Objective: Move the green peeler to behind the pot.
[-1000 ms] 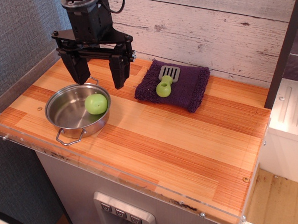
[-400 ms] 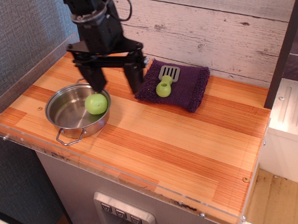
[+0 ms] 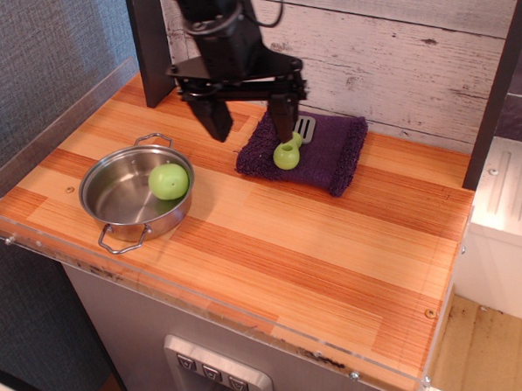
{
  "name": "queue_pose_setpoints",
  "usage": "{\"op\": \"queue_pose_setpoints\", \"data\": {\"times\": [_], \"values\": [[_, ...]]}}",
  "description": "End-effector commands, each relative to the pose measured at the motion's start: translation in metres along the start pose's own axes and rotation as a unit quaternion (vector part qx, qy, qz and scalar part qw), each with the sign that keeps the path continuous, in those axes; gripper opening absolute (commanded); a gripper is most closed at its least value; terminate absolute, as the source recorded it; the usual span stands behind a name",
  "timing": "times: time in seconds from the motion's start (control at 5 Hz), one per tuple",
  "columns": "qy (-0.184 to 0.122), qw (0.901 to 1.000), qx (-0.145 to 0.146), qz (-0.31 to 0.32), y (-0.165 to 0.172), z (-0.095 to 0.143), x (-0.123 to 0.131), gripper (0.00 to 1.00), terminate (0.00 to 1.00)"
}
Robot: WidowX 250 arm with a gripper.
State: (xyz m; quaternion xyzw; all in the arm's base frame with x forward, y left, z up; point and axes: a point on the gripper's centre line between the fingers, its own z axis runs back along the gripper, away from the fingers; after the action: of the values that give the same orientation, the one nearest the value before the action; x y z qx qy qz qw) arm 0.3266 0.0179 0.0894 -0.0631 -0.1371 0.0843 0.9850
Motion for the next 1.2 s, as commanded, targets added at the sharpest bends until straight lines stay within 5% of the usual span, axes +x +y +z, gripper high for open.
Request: {"op": "queue_pose_setpoints", "data": {"times": [0.0, 1.0], "values": [[0.013, 0.9989, 0.044, -0.014, -0.013, -0.013, 0.044, 1.0, 0.0], [0.054, 0.997, 0.051, -0.02, -0.012, -0.053, 0.04, 1.0, 0.0]]}}
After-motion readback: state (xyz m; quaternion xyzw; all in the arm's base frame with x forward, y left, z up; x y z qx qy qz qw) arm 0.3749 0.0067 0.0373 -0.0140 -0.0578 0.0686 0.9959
